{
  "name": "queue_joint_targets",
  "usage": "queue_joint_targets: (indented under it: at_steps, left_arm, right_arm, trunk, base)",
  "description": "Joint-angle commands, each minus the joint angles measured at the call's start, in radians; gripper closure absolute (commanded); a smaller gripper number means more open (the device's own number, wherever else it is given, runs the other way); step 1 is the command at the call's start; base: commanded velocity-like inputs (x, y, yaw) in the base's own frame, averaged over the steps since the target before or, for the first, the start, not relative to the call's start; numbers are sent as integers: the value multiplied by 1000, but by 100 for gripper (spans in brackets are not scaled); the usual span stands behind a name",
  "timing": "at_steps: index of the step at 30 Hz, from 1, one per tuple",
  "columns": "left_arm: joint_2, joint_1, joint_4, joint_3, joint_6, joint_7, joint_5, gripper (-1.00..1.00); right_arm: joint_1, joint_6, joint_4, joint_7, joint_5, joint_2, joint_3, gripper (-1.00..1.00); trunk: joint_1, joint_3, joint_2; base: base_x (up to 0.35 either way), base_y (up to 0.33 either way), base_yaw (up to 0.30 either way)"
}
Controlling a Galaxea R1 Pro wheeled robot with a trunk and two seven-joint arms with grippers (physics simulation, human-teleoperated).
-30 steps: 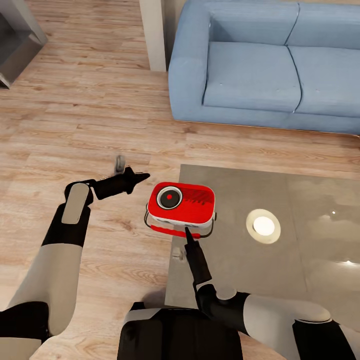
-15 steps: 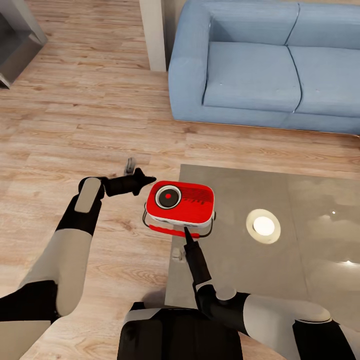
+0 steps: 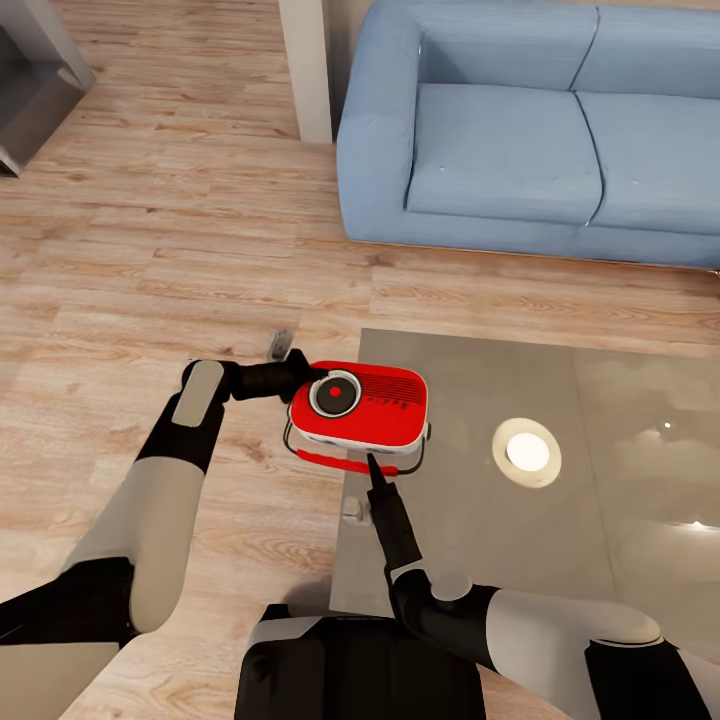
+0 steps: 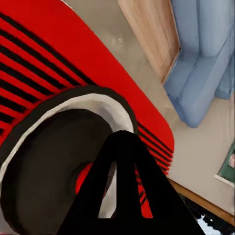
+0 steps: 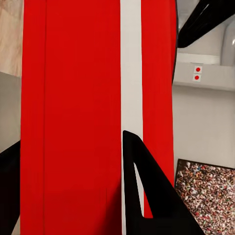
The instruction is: Turn on the radio receiver that's on the table in the living room.
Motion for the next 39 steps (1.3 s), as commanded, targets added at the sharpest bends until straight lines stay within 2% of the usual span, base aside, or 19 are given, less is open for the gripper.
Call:
queue_joint_targets:
  at_steps: [1, 7, 17, 23, 32, 35, 36, 38, 39]
  left_arm:
    - [-7, 0, 4, 0, 0, 0, -2, 100]
    - [-26, 0, 21, 0, -1, 0, -2, 100]
    - [-23, 0, 29, -1, -1, 1, -2, 100]
    - [-18, 0, 79, -1, -1, 0, -4, 100]
    - [-24, 0, 151, 0, -3, -3, -8, 100]
    - [-32, 0, 124, -1, -4, -15, -5, 100]
    - [-39, 0, 98, -1, -4, -24, 2, 100]
    - [-62, 0, -36, -1, -4, -51, 91, 100]
    - [-64, 0, -66, -2, -4, -54, 119, 100]
  right_arm:
    - [0, 6, -1, 0, 6, 0, 0, 100]
    - [0, 7, -1, 0, 6, 2, 1, 100]
    - [0, 6, -1, 0, 6, 0, 1, 100]
    - [0, 6, -1, -6, 6, 0, 1, 100]
    - [0, 7, -2, -11, 6, 0, 1, 100]
    - [0, 7, -2, -12, 6, 0, 0, 100]
    - [0, 7, -2, -12, 6, 0, 0, 100]
    - [0, 7, -1, -11, 6, 0, -1, 100]
    - [0, 7, -1, -11, 6, -1, -1, 100]
  trunk:
    - [0, 0, 0]
    - [0, 0, 0]
    - [0, 0, 0]
    - [0, 0, 0]
    - [0, 0, 0]
    - [0, 0, 0]
    - [0, 0, 0]
    - [0, 0, 0]
    - [0, 0, 0]
  base:
    - [0, 0, 0]
    - [0, 0, 0]
    - [0, 0, 0]
    - [0, 0, 0]
    - [0, 0, 0]
    - [0, 0, 0]
    - [0, 0, 0]
    - [0, 0, 0]
    - [0, 0, 0]
